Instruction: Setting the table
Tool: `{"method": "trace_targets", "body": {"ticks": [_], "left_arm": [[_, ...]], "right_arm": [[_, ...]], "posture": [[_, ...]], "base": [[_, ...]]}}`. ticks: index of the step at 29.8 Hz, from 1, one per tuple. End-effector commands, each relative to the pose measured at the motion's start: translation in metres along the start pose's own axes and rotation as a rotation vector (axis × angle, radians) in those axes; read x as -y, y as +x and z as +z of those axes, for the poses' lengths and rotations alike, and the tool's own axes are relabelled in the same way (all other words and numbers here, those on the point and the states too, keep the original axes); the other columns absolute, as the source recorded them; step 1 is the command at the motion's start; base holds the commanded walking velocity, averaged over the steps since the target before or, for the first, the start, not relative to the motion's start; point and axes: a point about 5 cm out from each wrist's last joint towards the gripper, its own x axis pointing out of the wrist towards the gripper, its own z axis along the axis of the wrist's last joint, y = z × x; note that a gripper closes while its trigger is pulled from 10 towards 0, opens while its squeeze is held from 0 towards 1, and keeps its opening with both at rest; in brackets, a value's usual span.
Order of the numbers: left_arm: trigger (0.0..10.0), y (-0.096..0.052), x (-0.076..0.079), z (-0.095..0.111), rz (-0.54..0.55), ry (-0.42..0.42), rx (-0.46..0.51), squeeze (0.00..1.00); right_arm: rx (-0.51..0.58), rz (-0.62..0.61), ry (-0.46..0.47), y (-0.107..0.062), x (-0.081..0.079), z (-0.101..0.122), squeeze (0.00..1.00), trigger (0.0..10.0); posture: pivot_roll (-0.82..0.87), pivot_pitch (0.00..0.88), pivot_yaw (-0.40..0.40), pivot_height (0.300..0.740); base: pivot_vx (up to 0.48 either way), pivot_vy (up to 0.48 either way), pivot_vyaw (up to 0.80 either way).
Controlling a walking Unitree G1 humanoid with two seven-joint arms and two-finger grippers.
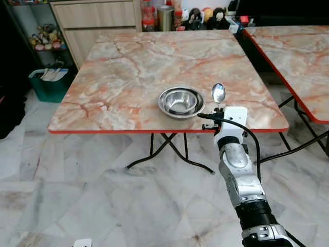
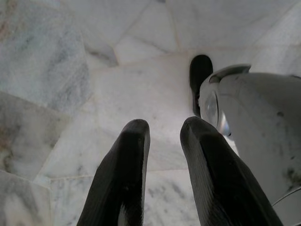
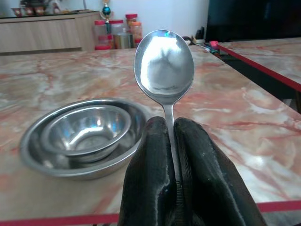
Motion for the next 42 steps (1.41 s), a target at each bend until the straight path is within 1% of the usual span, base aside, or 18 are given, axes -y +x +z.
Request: {"method": "trace_targets", "body": {"ticks": [1, 20, 40, 42], "left_arm": [[10.0, -0.001, -0.004, -0.002, 0.011, -0.005, -0.007, 0.00], [10.0, -0.001, -0.005, -0.001, 0.011, -0.003, -0.006, 0.00], [10.0, -0.001, -0.005, -0.006, 0.009, 0.000, -0.016, 0.00], [10.0, -0.001, -0.005, -0.006, 0.007, -0.002, -0.018, 0.00]], "right_arm": [[0.001, -0.002, 0.009, 0.001, 0.000, 0.001, 0.00, 10.0], [0.002, -0.003, 0.007, -0.001, 0.001, 0.001, 0.00, 10.0], [-0.019, -0.044, -0.013, -0.004, 0.013, -0.004, 0.00, 10.0], [-0.040, -0.051, -0.025, -0.006, 0.015, -0.008, 0.00, 10.0]], "posture": [[-0.08, 0.092, 0.037, 0.740], [-0.08, 0.093, 0.035, 0.740], [-0.09, 0.100, 0.037, 0.740], [-0.09, 0.102, 0.038, 0.740]], "base": [[0.349, 0.000, 0.00], [0.350, 0.000, 0.00], [0.321, 0.000, 0.00], [0.000, 0.000, 0.00]]}}
